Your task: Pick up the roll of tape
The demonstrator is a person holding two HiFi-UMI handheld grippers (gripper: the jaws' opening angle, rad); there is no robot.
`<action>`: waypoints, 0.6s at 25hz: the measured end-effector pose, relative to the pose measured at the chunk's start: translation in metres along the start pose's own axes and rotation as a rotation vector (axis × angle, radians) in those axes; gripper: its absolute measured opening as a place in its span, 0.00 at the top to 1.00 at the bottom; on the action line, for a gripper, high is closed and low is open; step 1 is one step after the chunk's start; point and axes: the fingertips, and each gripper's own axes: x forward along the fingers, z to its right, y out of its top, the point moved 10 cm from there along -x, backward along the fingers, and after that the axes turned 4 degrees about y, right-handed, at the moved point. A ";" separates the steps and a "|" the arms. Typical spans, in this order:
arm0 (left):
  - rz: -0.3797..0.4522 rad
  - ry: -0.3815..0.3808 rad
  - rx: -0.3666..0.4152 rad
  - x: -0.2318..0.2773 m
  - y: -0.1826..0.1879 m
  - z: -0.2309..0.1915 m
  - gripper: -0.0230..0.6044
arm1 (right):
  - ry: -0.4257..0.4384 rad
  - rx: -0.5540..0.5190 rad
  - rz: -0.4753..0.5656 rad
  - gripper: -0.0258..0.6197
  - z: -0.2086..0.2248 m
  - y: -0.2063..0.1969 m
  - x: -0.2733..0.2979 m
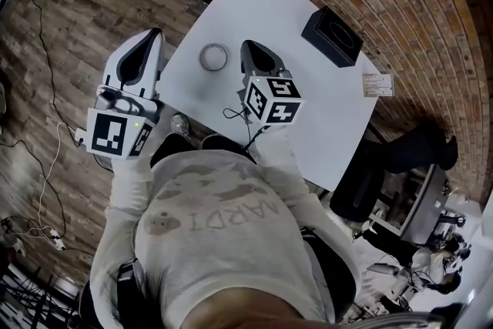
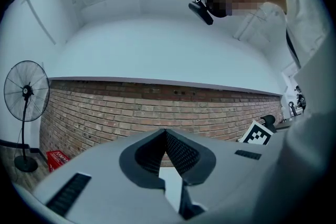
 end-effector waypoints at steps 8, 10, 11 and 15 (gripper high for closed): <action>-0.018 -0.051 -0.032 0.019 -0.013 -0.031 0.95 | -0.029 0.151 -0.141 0.87 0.011 -0.037 0.041; -0.026 -0.065 -0.041 0.023 -0.017 -0.038 0.95 | -0.045 0.159 -0.177 0.87 0.013 -0.045 0.051; -0.030 -0.070 -0.045 0.025 -0.019 -0.042 0.95 | -0.054 0.160 -0.195 0.87 0.014 -0.049 0.055; -0.047 -0.091 -0.055 0.033 -0.026 -0.052 0.95 | -0.074 0.167 -0.276 0.82 0.018 -0.063 0.073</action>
